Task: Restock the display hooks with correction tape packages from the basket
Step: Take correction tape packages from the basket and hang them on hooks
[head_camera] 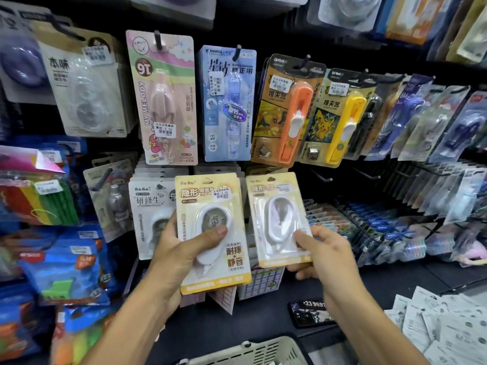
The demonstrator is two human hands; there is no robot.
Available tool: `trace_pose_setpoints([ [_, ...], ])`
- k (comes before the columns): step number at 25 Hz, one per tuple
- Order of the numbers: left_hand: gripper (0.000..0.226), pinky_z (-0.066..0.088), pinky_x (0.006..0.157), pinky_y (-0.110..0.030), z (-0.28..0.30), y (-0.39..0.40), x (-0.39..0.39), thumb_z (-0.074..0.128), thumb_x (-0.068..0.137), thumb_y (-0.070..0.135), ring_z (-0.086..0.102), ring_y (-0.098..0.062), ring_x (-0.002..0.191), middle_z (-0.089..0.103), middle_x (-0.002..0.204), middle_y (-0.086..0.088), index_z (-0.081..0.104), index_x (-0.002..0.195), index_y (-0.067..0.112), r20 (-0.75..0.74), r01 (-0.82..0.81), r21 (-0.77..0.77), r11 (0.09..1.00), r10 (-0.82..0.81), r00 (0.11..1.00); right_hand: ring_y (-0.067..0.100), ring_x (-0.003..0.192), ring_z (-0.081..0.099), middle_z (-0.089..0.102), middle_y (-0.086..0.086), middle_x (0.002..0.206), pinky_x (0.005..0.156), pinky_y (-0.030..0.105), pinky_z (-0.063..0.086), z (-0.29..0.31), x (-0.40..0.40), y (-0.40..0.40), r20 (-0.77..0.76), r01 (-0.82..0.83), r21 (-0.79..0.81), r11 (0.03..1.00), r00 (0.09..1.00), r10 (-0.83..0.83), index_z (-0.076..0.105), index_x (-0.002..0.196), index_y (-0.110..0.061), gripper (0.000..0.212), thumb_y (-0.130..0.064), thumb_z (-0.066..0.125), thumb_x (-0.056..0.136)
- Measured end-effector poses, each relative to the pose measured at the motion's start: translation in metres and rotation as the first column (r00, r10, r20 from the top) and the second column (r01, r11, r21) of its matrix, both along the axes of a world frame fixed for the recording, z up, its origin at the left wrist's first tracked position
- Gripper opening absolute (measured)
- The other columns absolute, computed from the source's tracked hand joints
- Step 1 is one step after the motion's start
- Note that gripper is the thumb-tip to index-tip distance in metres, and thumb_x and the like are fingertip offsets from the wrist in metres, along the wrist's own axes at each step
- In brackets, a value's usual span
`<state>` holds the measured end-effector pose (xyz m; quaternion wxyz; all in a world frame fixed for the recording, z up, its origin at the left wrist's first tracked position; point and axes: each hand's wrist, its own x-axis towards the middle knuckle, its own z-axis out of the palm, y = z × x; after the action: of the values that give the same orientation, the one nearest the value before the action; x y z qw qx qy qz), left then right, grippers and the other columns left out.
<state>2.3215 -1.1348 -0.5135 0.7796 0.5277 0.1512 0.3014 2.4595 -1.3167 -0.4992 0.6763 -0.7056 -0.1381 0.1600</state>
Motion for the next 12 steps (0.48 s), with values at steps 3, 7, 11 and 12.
trace_pose_setpoints([
  [3, 0.071, 0.064, 0.064, -0.037, 0.001, 0.000, -0.002, 0.090, 0.054, 0.006, 0.078, -0.029, 0.090, 0.080, 0.103, -0.007, 0.064, 0.119, 0.021, 0.007, 0.013, 0.002, 1.000, -0.013, 1.000, 0.015, 0.039, 0.054, 0.069, 0.006, 0.061, 0.034, 0.022, 0.035, 0.000, 0.017, -0.011, 0.057, 0.120, -0.052, 0.991, 0.992, -0.117, 0.070, 0.092, -0.010, 0.007, -0.013, 0.065, 0.094],
  [7, 0.065, 0.064, 0.065, -0.039, -0.002, -0.001, 0.000, 0.086, 0.057, 0.011, 0.078, -0.031, 0.091, 0.079, 0.104, -0.009, 0.065, 0.118, 0.021, 0.022, 0.027, 0.019, 0.999, -0.027, 0.999, 0.009, 0.038, 0.048, 0.067, 0.003, 0.063, 0.036, 0.021, 0.037, 0.000, 0.019, -0.012, 0.060, 0.259, 0.032, 0.965, 0.964, -0.261, 0.068, 0.100, -0.020, 0.014, -0.011, 0.068, 0.089],
  [11, 0.069, 0.064, 0.073, -0.047, -0.002, -0.003, 0.002, 0.093, 0.052, 0.018, 0.077, -0.031, 0.094, 0.079, 0.106, -0.006, 0.067, 0.115, 0.027, -0.007, 0.006, 0.046, 0.999, -0.006, 1.000, 0.016, 0.063, 0.070, 0.069, 0.002, 0.101, 0.051, 0.031, 0.057, -0.003, 0.009, 0.003, -0.136, 0.060, 0.177, 0.982, 0.990, -0.036, 0.048, 0.126, -0.023, 0.042, -0.002, 0.066, 0.093],
  [12, 0.067, 0.064, 0.071, -0.046, -0.003, -0.003, 0.003, 0.092, 0.054, 0.016, 0.078, -0.030, 0.094, 0.079, 0.106, -0.006, 0.067, 0.115, 0.027, -0.004, -0.011, 0.042, 0.999, 0.011, 1.000, 0.021, 0.082, 0.074, 0.063, 0.000, 0.116, 0.067, 0.036, 0.062, -0.006, 0.006, 0.006, -0.176, 0.022, 0.181, 0.983, 0.984, 0.010, 0.046, 0.130, -0.028, 0.049, -0.004, 0.068, 0.093],
])
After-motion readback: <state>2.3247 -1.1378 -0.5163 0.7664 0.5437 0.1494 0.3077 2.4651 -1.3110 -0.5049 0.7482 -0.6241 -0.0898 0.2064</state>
